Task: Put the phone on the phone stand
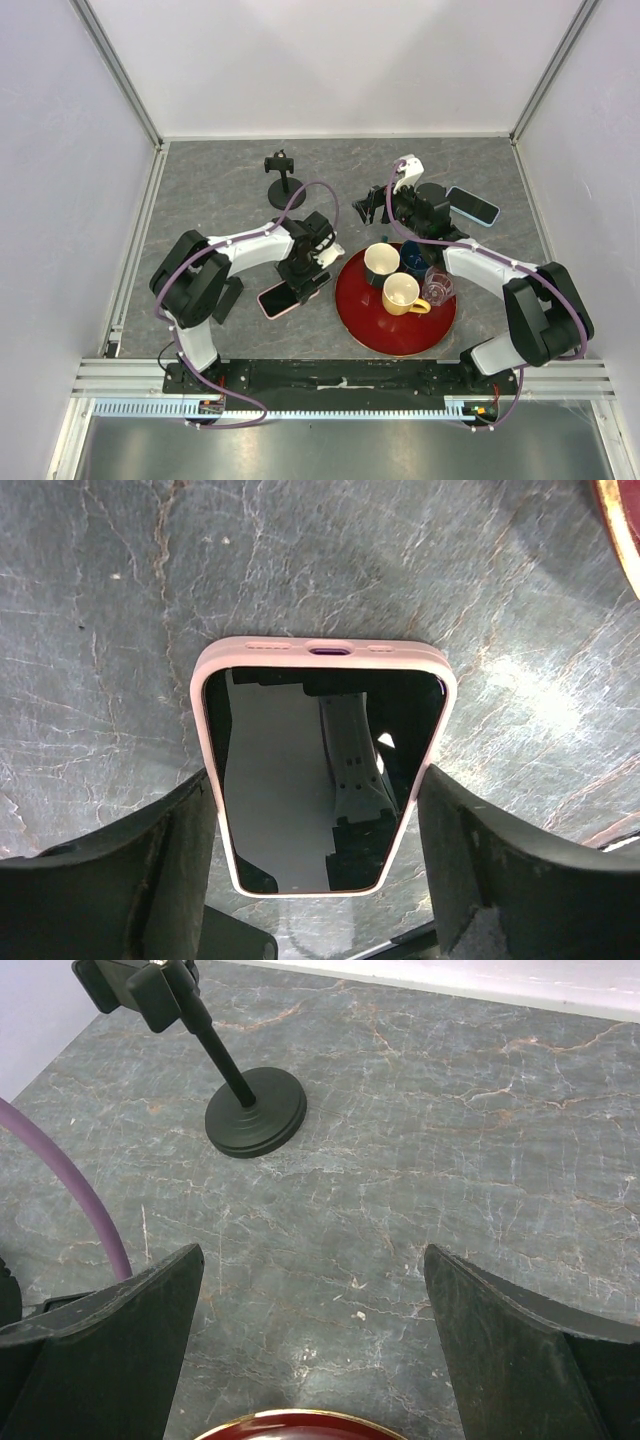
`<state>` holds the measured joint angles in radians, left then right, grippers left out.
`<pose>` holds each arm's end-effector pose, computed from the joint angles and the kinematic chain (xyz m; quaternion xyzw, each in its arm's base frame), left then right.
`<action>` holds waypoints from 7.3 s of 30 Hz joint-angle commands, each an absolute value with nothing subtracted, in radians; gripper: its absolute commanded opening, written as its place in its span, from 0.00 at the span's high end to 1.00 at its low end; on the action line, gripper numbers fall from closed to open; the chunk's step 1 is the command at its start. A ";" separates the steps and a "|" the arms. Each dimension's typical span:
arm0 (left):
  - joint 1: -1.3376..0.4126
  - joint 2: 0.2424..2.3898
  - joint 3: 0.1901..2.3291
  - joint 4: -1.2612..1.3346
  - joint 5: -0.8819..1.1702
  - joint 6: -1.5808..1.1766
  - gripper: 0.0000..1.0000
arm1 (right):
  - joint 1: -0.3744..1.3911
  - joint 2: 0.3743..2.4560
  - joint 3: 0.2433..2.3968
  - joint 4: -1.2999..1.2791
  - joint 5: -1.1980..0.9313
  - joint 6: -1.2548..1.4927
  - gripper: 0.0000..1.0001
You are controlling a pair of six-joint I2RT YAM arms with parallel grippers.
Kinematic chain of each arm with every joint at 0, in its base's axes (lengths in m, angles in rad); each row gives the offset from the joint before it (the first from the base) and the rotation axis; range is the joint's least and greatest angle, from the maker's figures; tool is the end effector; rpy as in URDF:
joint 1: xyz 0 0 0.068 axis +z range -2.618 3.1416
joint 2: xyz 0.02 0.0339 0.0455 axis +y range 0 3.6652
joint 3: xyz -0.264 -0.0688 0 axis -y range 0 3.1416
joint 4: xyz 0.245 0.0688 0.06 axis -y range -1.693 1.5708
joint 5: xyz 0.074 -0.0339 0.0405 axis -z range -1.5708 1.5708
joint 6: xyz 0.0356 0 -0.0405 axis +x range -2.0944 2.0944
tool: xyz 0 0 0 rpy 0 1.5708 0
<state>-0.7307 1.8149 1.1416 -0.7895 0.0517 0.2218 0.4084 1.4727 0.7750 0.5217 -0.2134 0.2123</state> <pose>0.2405 -0.2180 0.1549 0.4589 0.8865 -0.0386 0.0457 0.2976 0.1370 0.2458 -0.1427 0.7518 0.2727 0.5831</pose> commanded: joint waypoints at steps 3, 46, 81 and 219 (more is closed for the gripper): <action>-0.772 1.881 1.092 -0.723 0.015 0.255 0.47 | 0.403 1.502 0.819 0.508 -0.210 0.206 0.02; -0.804 1.112 0.822 -0.190 -0.351 0.302 0.98 | 0.521 1.591 0.920 0.652 -0.606 0.485 0.03; -0.804 1.046 0.822 -0.172 -0.259 0.262 0.64 | 0.703 1.657 0.979 0.630 -0.517 0.373 1.00; -0.653 1.051 0.891 -0.247 0.595 0.229 0.98 | 0.646 1.356 0.942 -0.060 -0.865 -0.341 0.64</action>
